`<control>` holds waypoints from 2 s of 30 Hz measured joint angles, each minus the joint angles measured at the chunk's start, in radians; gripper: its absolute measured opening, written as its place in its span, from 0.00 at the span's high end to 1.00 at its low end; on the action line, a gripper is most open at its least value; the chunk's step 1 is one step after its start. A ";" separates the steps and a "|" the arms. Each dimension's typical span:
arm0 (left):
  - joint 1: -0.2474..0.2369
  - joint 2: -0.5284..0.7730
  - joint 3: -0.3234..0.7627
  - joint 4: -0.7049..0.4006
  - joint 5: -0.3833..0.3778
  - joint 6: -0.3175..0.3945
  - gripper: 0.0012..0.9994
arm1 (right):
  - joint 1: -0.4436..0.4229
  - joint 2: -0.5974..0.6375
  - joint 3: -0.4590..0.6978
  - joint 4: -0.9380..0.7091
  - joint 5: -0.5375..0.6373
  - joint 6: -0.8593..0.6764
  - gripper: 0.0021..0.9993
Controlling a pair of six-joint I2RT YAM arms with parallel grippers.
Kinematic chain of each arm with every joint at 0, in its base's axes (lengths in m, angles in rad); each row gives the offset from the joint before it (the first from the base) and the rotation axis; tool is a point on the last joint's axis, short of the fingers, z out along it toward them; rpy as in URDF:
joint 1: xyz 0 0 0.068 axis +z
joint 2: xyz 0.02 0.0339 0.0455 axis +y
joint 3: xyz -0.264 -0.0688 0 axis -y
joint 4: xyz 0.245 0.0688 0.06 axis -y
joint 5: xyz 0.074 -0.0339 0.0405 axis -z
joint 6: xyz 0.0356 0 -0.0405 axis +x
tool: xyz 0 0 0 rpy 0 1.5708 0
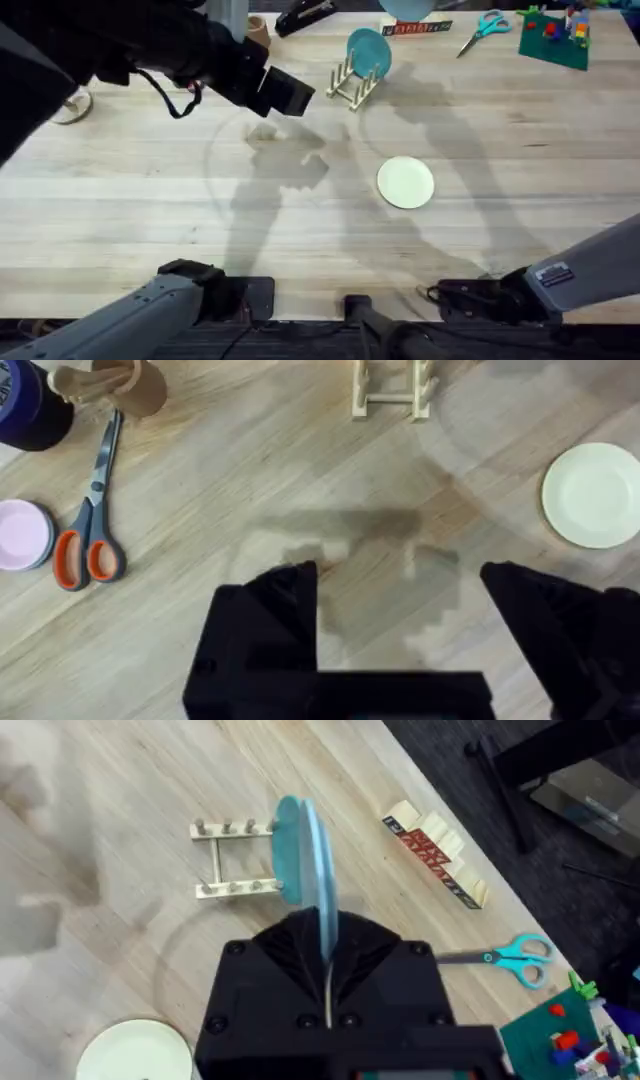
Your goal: Pick up the plates from the table one by one and place each into a slot on the dish rack.
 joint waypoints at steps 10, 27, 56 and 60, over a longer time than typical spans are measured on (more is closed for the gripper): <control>0.000 0.000 0.000 0.000 0.000 0.000 0.01 | 0.000 0.000 0.000 0.000 0.000 -0.004 0.97; 0.000 0.000 0.000 0.000 0.000 0.000 0.01 | 0.006 0.110 0.010 0.007 -0.055 0.013 0.97; 0.000 0.000 0.000 0.000 0.000 0.000 0.00 | 0.046 0.238 0.010 0.070 -0.058 0.016 0.97; 0.000 0.000 0.000 0.000 0.000 0.000 0.01 | 0.046 0.240 0.010 0.077 -0.058 0.016 0.97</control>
